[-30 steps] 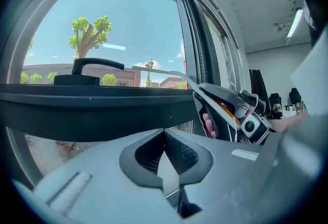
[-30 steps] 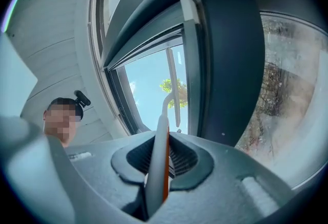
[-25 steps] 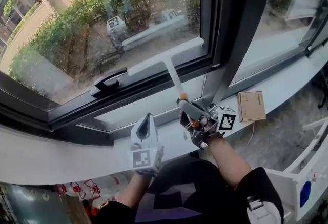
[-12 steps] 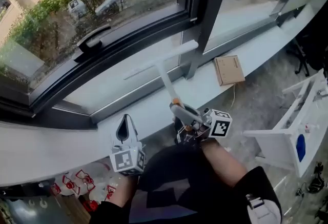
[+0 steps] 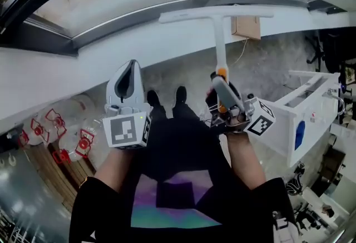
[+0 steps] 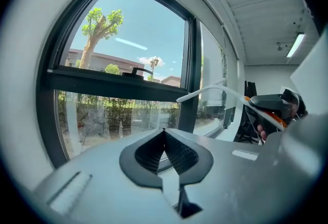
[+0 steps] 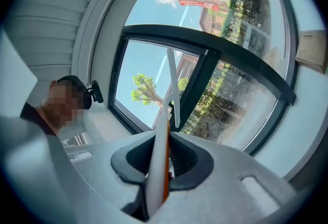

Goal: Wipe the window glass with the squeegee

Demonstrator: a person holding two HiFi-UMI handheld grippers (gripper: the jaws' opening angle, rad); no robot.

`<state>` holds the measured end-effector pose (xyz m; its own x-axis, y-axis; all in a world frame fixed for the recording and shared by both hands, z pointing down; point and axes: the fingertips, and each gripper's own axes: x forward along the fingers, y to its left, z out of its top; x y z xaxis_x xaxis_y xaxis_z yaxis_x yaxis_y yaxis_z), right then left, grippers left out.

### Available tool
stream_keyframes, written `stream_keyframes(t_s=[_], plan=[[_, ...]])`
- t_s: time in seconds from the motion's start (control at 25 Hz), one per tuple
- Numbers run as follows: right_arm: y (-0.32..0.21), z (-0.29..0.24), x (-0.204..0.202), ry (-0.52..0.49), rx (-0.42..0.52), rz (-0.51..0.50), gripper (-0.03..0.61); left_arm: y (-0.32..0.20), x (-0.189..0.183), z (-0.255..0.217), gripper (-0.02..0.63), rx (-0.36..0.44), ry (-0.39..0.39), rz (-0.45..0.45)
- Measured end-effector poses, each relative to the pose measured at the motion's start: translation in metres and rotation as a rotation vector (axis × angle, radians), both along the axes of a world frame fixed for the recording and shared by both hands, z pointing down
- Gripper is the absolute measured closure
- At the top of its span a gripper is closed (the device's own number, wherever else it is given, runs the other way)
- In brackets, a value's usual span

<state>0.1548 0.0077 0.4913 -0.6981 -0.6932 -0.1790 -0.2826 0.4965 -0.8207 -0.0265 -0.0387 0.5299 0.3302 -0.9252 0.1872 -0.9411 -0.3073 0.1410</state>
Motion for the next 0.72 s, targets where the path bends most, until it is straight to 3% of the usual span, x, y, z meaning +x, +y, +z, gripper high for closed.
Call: stream_keyframes(t_s=[0.32, 0.72], plan=[[0.025, 0.006, 0.001, 0.077, 0.033, 0.020, 0.531, 0.029, -0.018, -0.006, 0.595, 0.074, -0.075, -0.117], [0.086, 0.043, 0.050, 0.164, 0.002, -0.043, 0.531, 0.140, 0.068, 0.008, 0.595, 0.028, -0.124, -0.186]])
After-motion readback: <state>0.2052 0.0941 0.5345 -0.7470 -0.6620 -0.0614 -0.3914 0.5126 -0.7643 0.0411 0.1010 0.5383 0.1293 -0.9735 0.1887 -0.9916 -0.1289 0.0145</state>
